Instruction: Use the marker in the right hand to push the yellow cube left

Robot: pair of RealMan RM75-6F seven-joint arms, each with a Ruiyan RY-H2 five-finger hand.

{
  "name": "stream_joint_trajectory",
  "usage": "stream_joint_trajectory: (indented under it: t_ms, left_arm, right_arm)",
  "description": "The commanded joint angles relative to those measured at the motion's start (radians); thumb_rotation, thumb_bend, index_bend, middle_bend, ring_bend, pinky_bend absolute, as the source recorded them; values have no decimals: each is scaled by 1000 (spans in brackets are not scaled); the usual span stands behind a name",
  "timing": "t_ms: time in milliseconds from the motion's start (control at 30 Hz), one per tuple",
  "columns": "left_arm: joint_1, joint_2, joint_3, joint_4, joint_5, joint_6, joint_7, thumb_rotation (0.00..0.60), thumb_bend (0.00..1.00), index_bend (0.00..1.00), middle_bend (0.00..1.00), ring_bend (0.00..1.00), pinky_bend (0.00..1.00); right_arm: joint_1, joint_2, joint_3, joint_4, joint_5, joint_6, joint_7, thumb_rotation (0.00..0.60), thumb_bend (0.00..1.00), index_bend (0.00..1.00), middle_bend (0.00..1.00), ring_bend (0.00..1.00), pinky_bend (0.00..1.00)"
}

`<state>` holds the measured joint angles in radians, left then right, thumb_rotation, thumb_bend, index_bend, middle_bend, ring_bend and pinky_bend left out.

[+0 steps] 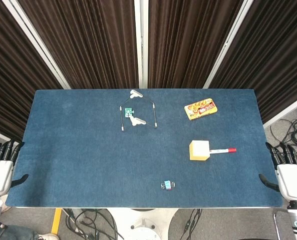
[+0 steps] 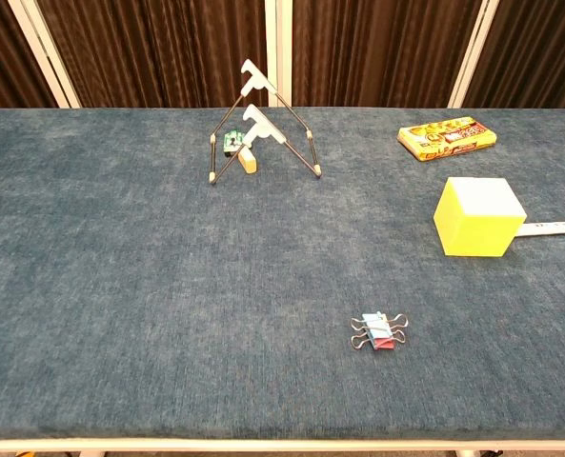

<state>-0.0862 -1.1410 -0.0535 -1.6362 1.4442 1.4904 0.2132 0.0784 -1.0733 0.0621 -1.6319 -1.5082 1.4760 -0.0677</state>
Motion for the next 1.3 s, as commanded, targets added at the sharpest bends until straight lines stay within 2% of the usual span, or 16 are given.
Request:
stream_joint_trajectory:
  t_ms: [33, 333, 467, 633, 900, 1100, 1300]
  left_arm:
    - [-3, -1, -1, -2, 0, -3, 1, 600, 35, 166, 123, 101, 97]
    - [-2, 2, -3, -11, 0, 1, 5, 600, 34, 167, 124, 101, 97]
    - [-2, 3, -4, -12, 4, 4, 1, 600, 34, 168, 123, 101, 97]
    - [4, 1, 0, -7, 10, 13, -7, 600, 35, 168, 124, 101, 97]
    - [19, 3, 10, 4, 8, 20, -26, 600, 35, 169, 123, 101, 97]
    - [23, 3, 11, 7, 2, 16, -31, 600, 34, 174, 123, 101, 97]
    - [18, 4, 9, -2, -8, 2, -24, 600, 34, 176, 124, 101, 97]
  right_arm:
    - [0, -2, -1, 0, 0, -1, 0, 579, 115, 0, 183, 0, 27]
    - [6, 2, 2, 2, 0, -8, 4, 580, 121, 9, 192, 0, 27]
    - [41, 1, 7, 17, 3, -61, -7, 599, 162, 89, 245, 0, 32]
    - [128, -25, 24, 66, 40, -206, -14, 600, 167, 202, 299, 0, 50]
    - [275, -174, 53, 253, 108, -418, -40, 600, 167, 284, 336, 23, 79]
    - [341, -285, 48, 388, 117, -485, -96, 600, 169, 333, 350, 23, 81]
    - [373, -359, 38, 489, 122, -517, -101, 600, 176, 382, 366, 24, 87]
